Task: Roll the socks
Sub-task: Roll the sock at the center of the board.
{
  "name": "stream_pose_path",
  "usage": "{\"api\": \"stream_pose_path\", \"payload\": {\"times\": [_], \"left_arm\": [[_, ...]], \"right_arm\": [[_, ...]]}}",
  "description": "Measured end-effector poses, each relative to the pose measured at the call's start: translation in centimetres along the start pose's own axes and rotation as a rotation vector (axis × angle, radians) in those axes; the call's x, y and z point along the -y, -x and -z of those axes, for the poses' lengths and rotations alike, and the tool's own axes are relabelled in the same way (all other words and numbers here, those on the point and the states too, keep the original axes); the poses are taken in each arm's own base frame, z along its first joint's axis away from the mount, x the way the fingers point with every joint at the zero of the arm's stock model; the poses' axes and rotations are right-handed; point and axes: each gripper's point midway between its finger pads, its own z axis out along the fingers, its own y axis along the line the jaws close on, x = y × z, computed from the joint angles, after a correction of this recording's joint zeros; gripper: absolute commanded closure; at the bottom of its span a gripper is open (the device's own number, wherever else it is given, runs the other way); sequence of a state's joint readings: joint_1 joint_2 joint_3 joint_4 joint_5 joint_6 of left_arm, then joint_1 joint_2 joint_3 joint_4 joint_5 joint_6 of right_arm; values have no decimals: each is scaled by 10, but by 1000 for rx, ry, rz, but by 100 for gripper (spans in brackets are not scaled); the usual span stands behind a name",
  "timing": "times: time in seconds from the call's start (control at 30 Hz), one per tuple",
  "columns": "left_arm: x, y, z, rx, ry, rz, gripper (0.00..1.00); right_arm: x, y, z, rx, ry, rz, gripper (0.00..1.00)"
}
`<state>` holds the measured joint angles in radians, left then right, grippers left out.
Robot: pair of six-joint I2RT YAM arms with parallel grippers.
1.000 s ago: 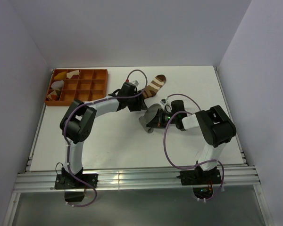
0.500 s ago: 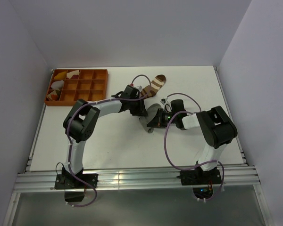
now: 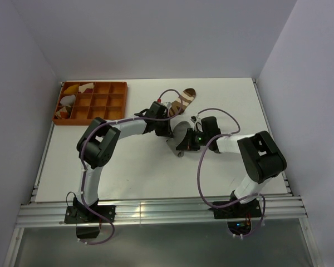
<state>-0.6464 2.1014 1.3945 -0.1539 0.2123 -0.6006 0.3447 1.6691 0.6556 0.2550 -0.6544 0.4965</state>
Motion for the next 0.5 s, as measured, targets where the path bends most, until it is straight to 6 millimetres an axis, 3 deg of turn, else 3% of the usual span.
{"api": "stream_pose_path", "payload": {"times": [0.5], "left_arm": [[0, 1, -1, 9, 8, -43, 100]], "right_arm": [[4, -11, 16, -45, -90, 15, 100]]}}
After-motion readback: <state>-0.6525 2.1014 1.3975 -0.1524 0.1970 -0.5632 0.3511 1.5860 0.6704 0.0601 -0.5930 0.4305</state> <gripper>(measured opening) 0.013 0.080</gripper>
